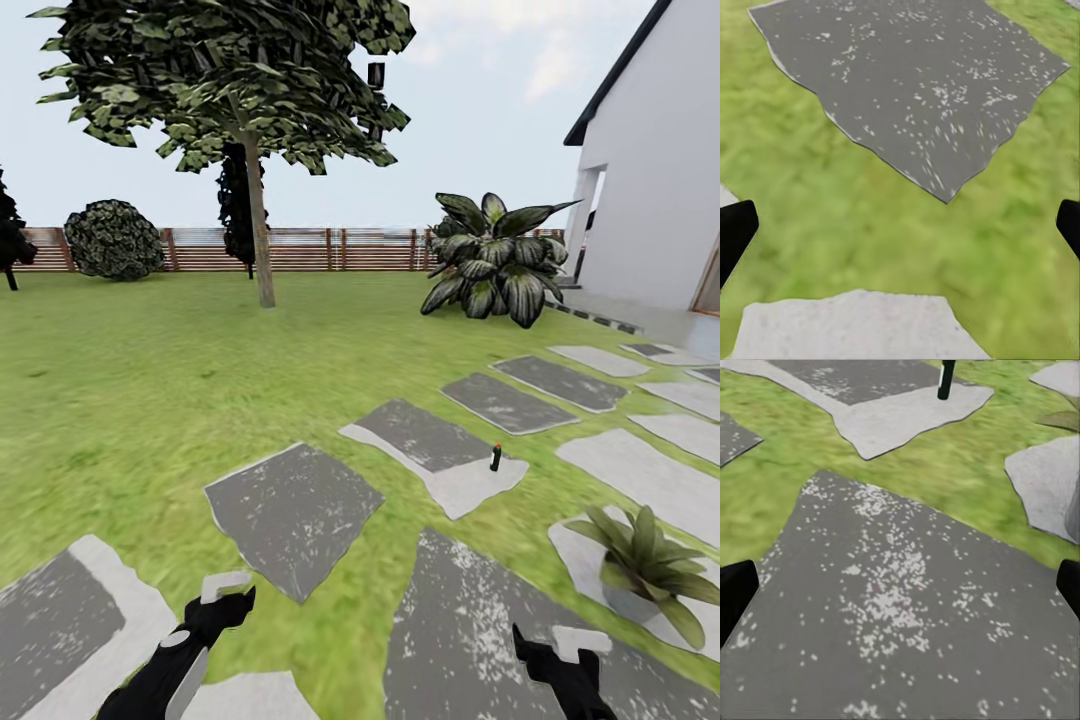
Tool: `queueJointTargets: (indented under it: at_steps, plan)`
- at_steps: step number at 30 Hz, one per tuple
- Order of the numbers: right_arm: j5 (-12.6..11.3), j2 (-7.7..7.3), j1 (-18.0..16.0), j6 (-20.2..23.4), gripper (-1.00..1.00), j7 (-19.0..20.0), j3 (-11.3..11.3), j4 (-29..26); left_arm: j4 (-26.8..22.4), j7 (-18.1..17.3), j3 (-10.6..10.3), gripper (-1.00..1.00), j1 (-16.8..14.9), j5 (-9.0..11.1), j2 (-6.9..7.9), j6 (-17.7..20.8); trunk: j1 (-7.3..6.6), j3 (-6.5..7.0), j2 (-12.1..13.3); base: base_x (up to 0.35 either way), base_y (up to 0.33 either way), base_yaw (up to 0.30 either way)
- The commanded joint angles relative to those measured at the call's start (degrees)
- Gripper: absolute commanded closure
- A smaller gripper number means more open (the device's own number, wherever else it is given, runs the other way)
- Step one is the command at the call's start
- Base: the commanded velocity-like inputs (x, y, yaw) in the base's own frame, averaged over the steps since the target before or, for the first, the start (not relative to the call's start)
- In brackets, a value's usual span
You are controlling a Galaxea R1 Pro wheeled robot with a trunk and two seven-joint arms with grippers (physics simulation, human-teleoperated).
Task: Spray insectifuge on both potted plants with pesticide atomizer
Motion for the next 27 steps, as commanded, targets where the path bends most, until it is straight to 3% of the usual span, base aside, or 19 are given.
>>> queueJointTargets:
  at_steps: [1, 20, 27]
  plan:
    - [-0.05, 0.00, -0.03, -0.21, -1.00, -0.04, 0.00, 0.02, 0.00, 0.06, -0.10, -1.00, -0.02, 0.60, 0.01, -0.03, 0.02, -0.06, -0.02, 0.332, 0.076, 0.000]
    - [-0.05, 0.27, -0.03, -0.03, -1.00, -0.04, 0.21, -0.04, 0.00, 0.06, -0.07, -1.00, -0.02, 0.60, 0.01, -0.03, 0.02, -0.06, -0.02, 0.332, 0.076, -0.003]
    - [-0.12, 0.37, -0.03, 0.29, -1.00, -0.04, 0.25, -0.06, 0.00, 0.06, -0.07, -1.00, -0.02, 0.60, 0.01, -0.03, 0.02, -0.06, -0.02, 0.332, 0.077, -0.144]
